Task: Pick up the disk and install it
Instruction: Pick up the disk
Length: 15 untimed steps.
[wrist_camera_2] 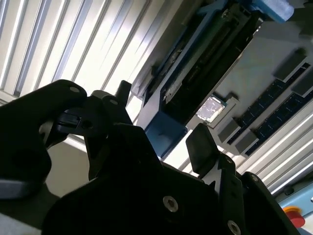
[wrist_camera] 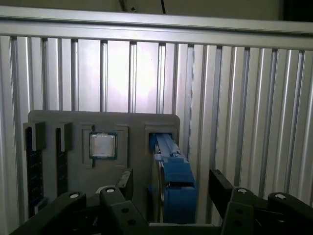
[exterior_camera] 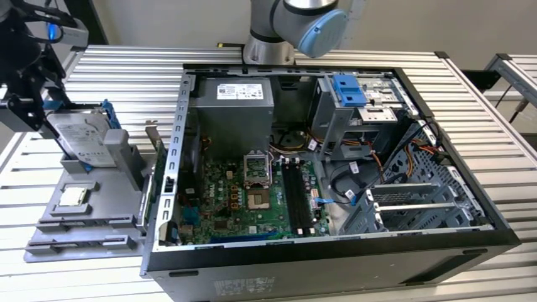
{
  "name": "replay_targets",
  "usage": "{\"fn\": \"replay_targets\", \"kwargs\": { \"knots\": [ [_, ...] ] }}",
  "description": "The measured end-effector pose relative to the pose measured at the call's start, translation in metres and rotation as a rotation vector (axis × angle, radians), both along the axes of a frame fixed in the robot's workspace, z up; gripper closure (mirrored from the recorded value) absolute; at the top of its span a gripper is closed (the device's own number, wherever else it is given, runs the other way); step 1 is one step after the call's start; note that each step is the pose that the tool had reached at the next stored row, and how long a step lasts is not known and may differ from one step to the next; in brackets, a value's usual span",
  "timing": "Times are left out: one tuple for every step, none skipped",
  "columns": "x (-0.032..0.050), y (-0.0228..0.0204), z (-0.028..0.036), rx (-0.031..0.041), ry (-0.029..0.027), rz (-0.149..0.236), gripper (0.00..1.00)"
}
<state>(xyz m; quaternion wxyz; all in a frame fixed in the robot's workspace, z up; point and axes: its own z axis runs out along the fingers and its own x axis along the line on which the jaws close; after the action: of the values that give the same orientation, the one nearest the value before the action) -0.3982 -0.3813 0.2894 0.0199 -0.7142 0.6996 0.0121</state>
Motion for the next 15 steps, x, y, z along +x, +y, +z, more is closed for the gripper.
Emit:
{"fn": "replay_targets", "kwargs": {
  "knots": [
    [0.0, 0.0, -0.0005, 0.0002, -0.0002, 0.0, 0.0],
    [0.0, 0.0, -0.0009, 0.0002, -0.0003, 0.0, 0.0],
    [0.0, 0.0, -0.0012, 0.0002, -0.0002, 0.0, 0.0],
    [0.0, 0.0, -0.0015, 0.0001, -0.0001, 0.0, 0.0],
    [0.0003, 0.0, -0.0017, 0.0002, -0.0001, 0.0, 0.0],
    [0.0004, 0.0, -0.002, 0.0004, -0.0001, 0.0, 0.0],
    [0.0007, 0.0, -0.0024, 0.0006, -0.0001, 0.0, 0.0],
    [0.0009, 0.0, -0.0029, 0.001, -0.0003, 0.0, 0.0],
    [0.0009, 0.0, -0.0036, 0.0013, -0.0004, 0.0, 0.0],
    [0.0009, 0.0, -0.0044, 0.0015, -0.0003, 0.0, 0.0],
    [0.001, 0.0, -0.0052, 0.0015, -0.0001, 0.0, 0.0],
    [0.001, 0.0, -0.006, 0.0015, -0.0002, 0.0, 0.0],
    [0.001, 0.0, -0.0067, 0.0015, -0.0002, 0.0, 0.0],
    [0.001, 0.0, -0.0075, 0.0015, -0.0001, 0.0, 0.0],
    [0.0011, 0.0001, -0.0085, 0.0014, 0.0, 0.0, 0.0]
  ]
}}
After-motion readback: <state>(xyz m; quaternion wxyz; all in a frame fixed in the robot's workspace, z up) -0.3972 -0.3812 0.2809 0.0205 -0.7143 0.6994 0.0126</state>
